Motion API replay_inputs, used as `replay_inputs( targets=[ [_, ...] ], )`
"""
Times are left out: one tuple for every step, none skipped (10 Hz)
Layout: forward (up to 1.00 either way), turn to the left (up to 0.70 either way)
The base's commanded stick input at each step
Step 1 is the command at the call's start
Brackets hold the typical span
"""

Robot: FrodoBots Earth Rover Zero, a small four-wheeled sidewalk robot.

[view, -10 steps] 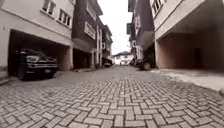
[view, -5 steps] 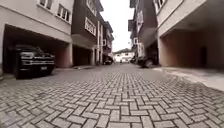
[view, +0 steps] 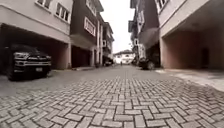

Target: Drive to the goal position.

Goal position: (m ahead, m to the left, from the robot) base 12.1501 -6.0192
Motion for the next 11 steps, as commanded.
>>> replay_inputs(
  targets=[
    [0.7, 0.0],
    [0.7, 0.0],
    [0.7, 0.0],
    [0.7, 0.0],
    [0.7, 0.0],
    [0.7, 0.0],
    [0.7, 0.0],
    [0.7, 0.0],
    [0.7, 0.0],
    [0.7, 0.0],
    [0.7, 0.0]
  ],
)
